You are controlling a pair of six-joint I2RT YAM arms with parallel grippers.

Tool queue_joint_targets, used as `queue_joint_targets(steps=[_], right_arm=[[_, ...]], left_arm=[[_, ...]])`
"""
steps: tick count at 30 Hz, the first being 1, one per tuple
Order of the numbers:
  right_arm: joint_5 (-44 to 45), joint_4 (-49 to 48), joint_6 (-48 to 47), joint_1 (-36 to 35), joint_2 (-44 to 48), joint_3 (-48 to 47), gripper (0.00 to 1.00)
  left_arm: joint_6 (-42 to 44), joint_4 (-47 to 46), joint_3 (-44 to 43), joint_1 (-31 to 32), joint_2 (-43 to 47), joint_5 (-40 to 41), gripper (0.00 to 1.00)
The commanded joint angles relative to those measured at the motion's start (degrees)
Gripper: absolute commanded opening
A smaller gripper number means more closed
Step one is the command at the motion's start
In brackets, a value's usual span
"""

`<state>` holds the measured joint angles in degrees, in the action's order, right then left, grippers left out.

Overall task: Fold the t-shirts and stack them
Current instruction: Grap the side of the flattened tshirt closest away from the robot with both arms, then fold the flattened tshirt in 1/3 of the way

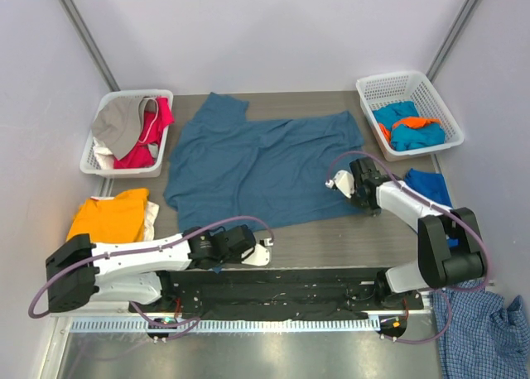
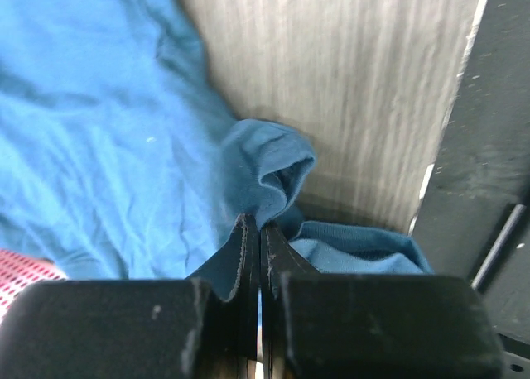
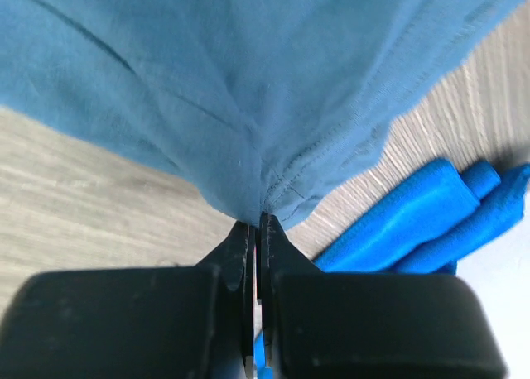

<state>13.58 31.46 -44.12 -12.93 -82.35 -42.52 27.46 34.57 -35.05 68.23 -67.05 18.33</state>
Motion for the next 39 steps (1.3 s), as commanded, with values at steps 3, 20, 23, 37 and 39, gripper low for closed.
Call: queue_joint_targets(steps=[3, 20, 23, 37, 39], right_arm=[[-0.5, 6.1, 1.3, -0.3, 8.5, -0.3, 0.01], [2.3, 8.8, 0.5, -0.2, 2.2, -13.7, 0.01], [2.5, 8.1, 0.2, -0.3, -0.5, -16.7, 0.01], [4.3, 6.2, -3.3, 0.4, -14.2, -26.7, 0.01], [3.9, 6.1, -3.9, 0.9, -15.7, -28.0, 0.01]], left_arm=[[1.0, 0.2, 3.2, -1.7, 7.0, 4.8, 0.0], [16.9, -6.0, 0.6, -12.5, 12.7, 9.9, 0.0], [20.3, -8.4, -1.7, -13.8, 10.5, 10.5, 0.0], [30.4, -16.9, -20.8, -30.4, -9.3, 1.5, 0.0], [30.9, -17.3, -23.6, -32.4, -12.6, 0.4, 0.0]])
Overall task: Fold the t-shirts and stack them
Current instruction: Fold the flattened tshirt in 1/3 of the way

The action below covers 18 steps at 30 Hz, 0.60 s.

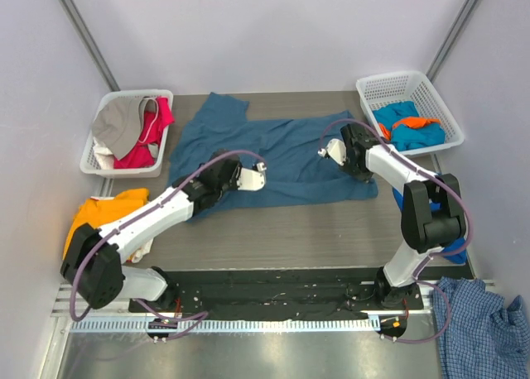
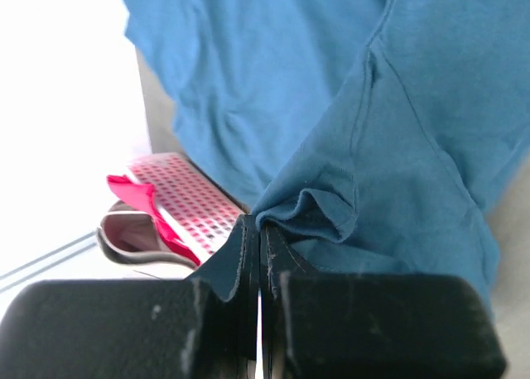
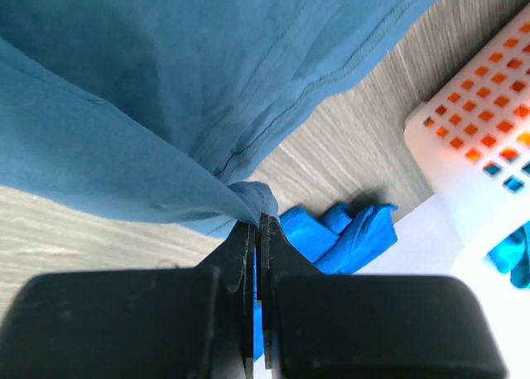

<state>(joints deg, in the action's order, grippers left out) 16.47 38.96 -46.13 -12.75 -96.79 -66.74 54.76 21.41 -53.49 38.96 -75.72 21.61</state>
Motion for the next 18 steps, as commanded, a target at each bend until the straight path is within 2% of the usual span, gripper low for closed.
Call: queue_joint_targets(steps=[1, 10, 18], right_arm=[[0.8, -1.5, -2.0, 1.0, -1.7, -4.1, 0.01], [0.1, -1.9, -3.7, 3.3, -6.1, -8.7, 0.01], [-0.6, -2.2, -3.5, 3.8, -10.2, -13.4, 0.01]], left_arm=[[3.7, -4.3, -6.0, -3.8, -4.9, -3.3, 0.0], [6.5, -8.0, -9.9, -7.8, -15.2, -4.2, 0.0], [7.1, -9.1, -11.7, -9.0, -18.8, -4.5, 0.0]])
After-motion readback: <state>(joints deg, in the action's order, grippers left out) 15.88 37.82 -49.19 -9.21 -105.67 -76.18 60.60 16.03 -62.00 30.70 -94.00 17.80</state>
